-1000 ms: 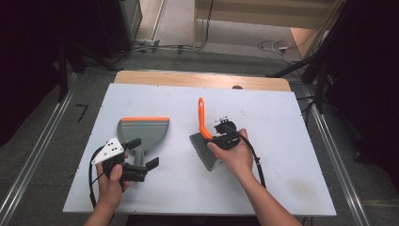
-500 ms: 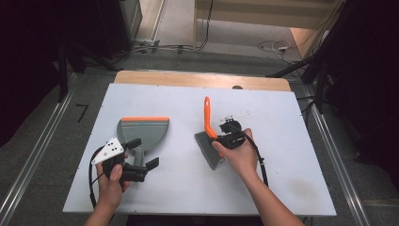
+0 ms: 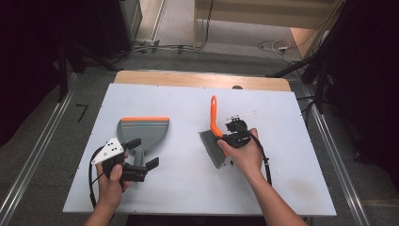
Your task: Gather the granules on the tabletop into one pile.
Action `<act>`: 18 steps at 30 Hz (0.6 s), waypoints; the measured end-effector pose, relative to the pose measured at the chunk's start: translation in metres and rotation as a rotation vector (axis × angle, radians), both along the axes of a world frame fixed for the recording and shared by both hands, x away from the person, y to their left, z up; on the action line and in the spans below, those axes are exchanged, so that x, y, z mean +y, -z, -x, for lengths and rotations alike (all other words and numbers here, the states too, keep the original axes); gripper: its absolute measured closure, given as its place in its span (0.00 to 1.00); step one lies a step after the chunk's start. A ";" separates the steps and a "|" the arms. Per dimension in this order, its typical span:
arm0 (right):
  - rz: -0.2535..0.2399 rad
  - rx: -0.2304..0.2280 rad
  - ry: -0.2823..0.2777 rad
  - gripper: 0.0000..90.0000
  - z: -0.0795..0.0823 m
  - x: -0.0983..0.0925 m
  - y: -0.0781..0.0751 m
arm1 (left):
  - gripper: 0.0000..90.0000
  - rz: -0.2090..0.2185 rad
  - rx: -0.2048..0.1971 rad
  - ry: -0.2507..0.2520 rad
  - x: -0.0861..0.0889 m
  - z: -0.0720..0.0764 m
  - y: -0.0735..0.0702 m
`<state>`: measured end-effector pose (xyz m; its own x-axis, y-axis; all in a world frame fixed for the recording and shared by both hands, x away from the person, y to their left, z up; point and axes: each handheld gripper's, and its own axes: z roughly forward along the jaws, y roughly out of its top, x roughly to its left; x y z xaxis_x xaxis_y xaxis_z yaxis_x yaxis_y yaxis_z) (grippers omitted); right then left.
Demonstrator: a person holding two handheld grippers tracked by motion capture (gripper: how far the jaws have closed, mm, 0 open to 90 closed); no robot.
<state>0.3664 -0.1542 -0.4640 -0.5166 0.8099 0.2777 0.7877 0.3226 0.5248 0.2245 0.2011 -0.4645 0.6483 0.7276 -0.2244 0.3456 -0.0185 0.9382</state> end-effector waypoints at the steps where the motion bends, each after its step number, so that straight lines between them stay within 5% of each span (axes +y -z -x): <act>1: 0.000 0.000 0.005 0.75 0.000 -0.001 0.000 | 0.00 0.000 0.000 0.001 0.000 0.000 0.000; 18: -0.020 0.008 0.054 0.75 -0.005 -0.017 -0.001 | 0.00 -0.002 -0.001 0.001 0.000 0.000 0.000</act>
